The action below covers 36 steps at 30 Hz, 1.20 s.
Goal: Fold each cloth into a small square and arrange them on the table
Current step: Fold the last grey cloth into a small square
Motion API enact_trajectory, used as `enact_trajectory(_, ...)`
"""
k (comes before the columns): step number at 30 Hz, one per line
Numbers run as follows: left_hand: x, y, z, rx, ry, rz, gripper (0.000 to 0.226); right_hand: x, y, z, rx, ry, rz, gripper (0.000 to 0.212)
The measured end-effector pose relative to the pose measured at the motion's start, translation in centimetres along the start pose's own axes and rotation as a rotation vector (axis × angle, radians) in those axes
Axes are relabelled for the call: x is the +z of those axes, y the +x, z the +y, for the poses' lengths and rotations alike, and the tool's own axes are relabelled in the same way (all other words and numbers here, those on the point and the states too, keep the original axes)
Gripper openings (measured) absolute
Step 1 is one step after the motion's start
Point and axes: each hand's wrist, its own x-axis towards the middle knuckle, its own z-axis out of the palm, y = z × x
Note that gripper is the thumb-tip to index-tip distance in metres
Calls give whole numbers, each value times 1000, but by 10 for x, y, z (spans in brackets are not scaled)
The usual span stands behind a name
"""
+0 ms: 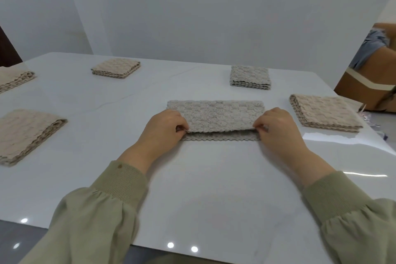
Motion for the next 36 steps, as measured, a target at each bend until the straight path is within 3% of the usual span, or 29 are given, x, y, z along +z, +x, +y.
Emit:
enact_trajectory(8,-6,0,2,73,-27,11,16,-1,1,6,-122,-38,-29,18)
enact_trajectory(16,-8,-1,4,-26,-18,-177,12,4,-1,12,-104,-17,-234,27)
enact_trajectory(19,-5,0,8,-81,-2,-164,17,1,-1,7,70,81,-171,19)
enact_trajectory(22,1,3,8,-140,40,-77,24,-7,0,9,442,161,-24,15)
enact_trajectory(25,1,5,2,-192,8,-33,15,-17,0,25,701,145,-113,33)
enact_trajectory(28,-1,3,4,-139,-68,-48,6,-22,1,33,784,95,-311,47)
enact_trajectory(31,0,1,7,-68,-104,-92,7,-25,3,32,796,131,-369,52)
enact_trajectory(36,0,1,5,-85,-130,-157,8,-25,3,32,768,140,-376,33)
